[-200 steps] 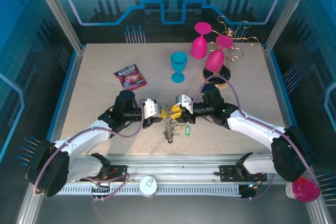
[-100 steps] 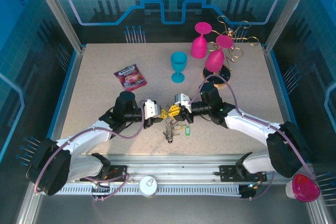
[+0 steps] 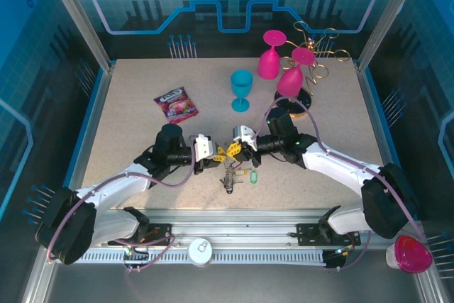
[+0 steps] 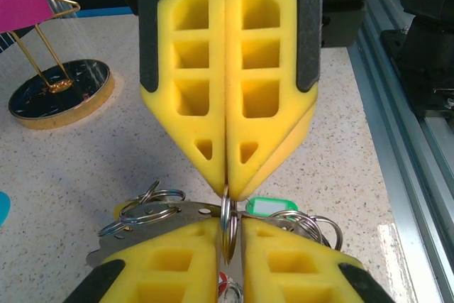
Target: Put the keys on the keyring
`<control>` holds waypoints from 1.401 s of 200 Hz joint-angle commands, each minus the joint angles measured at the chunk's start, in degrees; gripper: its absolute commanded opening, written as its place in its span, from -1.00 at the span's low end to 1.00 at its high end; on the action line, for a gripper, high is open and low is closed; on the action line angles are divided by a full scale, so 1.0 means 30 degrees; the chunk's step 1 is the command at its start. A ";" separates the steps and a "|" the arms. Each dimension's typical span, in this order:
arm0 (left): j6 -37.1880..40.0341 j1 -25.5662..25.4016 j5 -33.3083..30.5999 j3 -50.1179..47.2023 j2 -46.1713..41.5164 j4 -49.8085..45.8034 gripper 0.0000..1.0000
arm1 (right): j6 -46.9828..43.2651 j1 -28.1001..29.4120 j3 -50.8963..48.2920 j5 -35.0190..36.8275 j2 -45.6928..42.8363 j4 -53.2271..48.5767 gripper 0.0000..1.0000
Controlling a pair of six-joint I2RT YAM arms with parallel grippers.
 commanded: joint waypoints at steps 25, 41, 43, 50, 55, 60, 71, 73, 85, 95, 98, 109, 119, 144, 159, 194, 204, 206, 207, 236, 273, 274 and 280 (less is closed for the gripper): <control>0.0842 -0.0141 -0.0140 0.1466 0.0361 -0.2082 -0.77 | -0.3550 0.1036 0.3258 0.1855 0.0803 -0.6410 -1.00; 0.0916 -0.0130 -0.0169 0.1702 0.0495 -0.2479 -0.81 | -0.4172 0.1309 0.3906 0.2455 0.1081 -0.7484 -1.00; 0.0927 -0.0132 -0.0147 0.1731 0.0501 -0.2544 -0.82 | -0.4220 0.1331 0.3963 0.2484 0.1104 -0.7569 -1.00; 0.1002 -0.0157 -0.0118 0.1838 0.0530 -0.2744 -0.87 | -0.4333 0.1375 0.4177 0.2566 0.1181 -0.7867 -1.00; 0.1060 -0.0156 -0.0071 0.1896 0.0576 -0.2872 -0.93 | -0.4381 0.1406 0.4224 0.2534 0.1197 -0.7949 -1.00; 0.1086 -0.0136 -0.0098 0.1945 0.0584 -0.2991 -0.99 | -0.4314 0.1392 0.4228 0.2423 0.1147 -0.7896 -1.00; 0.1179 -0.0149 -0.0111 0.1949 0.0571 -0.3073 -1.00 | -0.3887 0.1267 0.3966 0.2101 0.0947 -0.7373 -1.00; 0.1198 -0.0166 -0.0111 0.1946 0.0571 -0.3073 -1.00 | -0.3738 0.1225 0.3912 0.2030 0.0872 -0.7212 -1.00; 0.1278 -0.0149 -0.0110 0.1847 0.0497 -0.2993 -1.00 | -0.2871 0.0843 0.3347 0.1519 0.0511 -0.6180 -1.00; 0.1304 -0.0156 -0.0139 0.1801 0.0418 -0.2876 -1.00 | -0.2106 0.0451 0.2664 0.1077 0.0105 -0.5028 -0.75; 0.1296 -0.0166 -0.0137 0.1792 0.0411 -0.2854 -1.00 | -0.1890 0.0354 0.2394 0.0929 -0.0071 -0.4674 -0.69; 0.1369 -0.0171 -0.0025 0.1690 0.0320 -0.2729 -1.00 | -0.1426 0.0057 0.1509 0.0590 -0.0544 -0.3550 -0.53; 0.1341 -0.0144 0.0060 0.1603 0.0249 -0.2513 -1.00 | -0.1317 -0.0056 0.0999 0.0511 -0.0818 -0.3020 -0.47; 0.1309 -0.0193 0.0225 0.1535 0.0152 -0.2302 -1.00 | -0.1431 -0.0058 0.0974 0.0558 -0.0760 -0.2869 -0.41; 0.1295 -0.0200 0.0270 0.1507 0.0146 -0.2282 -1.00 | -0.1403 -0.0001 0.0974 0.0528 -0.0578 -0.2717 -0.41; 0.1323 -0.0226 0.0314 0.1485 0.0013 -0.2255 -1.00 | -0.1542 0.0249 0.1280 0.0463 0.0035 -0.2704 -0.43; 0.1330 -0.0230 0.0327 0.1477 0.0009 -0.2211 -1.00 | -0.1569 0.0348 0.1405 0.0455 0.0210 -0.2715 -0.45; 0.1324 -0.0252 0.0321 0.1491 0.0020 -0.2198 -1.00 | -0.1577 0.0366 0.1426 0.0439 0.0234 -0.2715 -0.46; 0.1332 -0.0241 0.0325 0.1499 0.0027 -0.2182 -1.00 | -0.1578 0.0359 0.1435 0.0426 0.0243 -0.2714 -0.46; 0.1325 -0.0261 0.0411 0.1499 0.0035 -0.2165 -1.00 | -0.1667 0.0590 0.1702 0.0430 0.0674 -0.2629 -0.51; 0.1428 -0.0261 0.0548 0.1506 0.0082 -0.2282 -1.00 | -0.1575 0.0726 0.1956 0.0228 0.1049 -0.2365 -0.68; 0.1429 -0.0282 0.0548 0.1506 0.0087 -0.2282 -1.00 | -0.1577 0.0729 0.1963 0.0233 0.1061 -0.2364 -0.68; 0.1433 -0.0266 0.0585 0.1506 0.0067 -0.2330 -1.00 | -0.1576 0.0733 0.1986 0.0190 0.1091 -0.2323 -0.71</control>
